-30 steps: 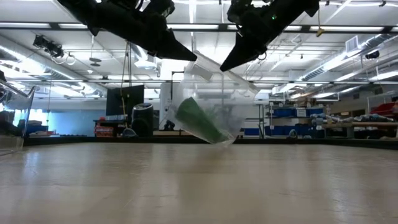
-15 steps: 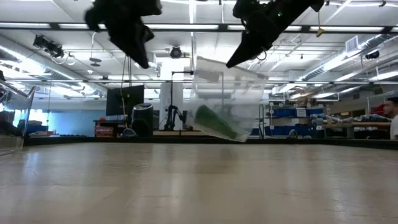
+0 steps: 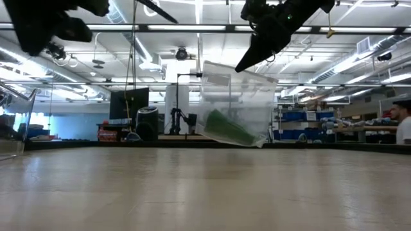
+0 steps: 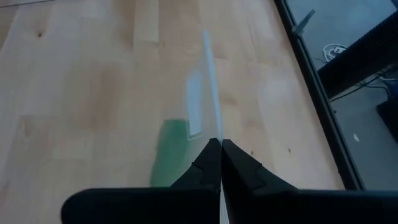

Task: Roll bandage
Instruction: Put the transparent zip bag with the rolled bandage into the transparent bin

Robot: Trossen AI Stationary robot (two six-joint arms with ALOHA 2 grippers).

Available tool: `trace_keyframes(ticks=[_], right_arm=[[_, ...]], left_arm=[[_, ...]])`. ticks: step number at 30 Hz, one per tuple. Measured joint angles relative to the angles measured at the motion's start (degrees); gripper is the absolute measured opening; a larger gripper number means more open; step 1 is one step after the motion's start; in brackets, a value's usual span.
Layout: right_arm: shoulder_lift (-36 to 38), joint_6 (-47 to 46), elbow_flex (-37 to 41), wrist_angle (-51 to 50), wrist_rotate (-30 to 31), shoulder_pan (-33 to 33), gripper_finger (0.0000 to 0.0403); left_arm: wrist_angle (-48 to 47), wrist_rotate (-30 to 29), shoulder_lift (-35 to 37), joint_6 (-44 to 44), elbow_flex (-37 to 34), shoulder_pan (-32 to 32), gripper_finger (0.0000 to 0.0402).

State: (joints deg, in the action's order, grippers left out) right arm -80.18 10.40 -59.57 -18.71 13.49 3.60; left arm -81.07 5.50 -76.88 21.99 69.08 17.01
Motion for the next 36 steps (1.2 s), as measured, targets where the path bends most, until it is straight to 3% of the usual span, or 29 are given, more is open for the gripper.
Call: trace_keyframes(ticks=[4,11,21,28,36], right_arm=[[0.00,0.10,0.00,-0.12,-0.01,-0.04,0.0000],[0.00,0.89,0.00,-0.87,-0.01,-0.04,0.0000],[0.00,2.83,0.00,-1.29,-0.01,-0.04,0.0000],[0.21,2.85,0.00,-1.84,0.42,0.00,0.0000],[2.83,2.75,-0.02,-3.39,0.60,-0.02,0.0000]], left_arm=[[0.64,-0.09,0.00,6.55,-0.18,3.87,0.0011],[5.12,-1.83,-0.02,17.14,-8.30,11.16,0.0006],[26.79,-14.74,-0.02,26.16,-21.91,16.53,0.0003],[39.88,-22.26,-0.04,23.19,-27.95,15.28,0.0003],[49.96,-31.41,-0.42,14.77,-28.66,11.56,0.0003]])
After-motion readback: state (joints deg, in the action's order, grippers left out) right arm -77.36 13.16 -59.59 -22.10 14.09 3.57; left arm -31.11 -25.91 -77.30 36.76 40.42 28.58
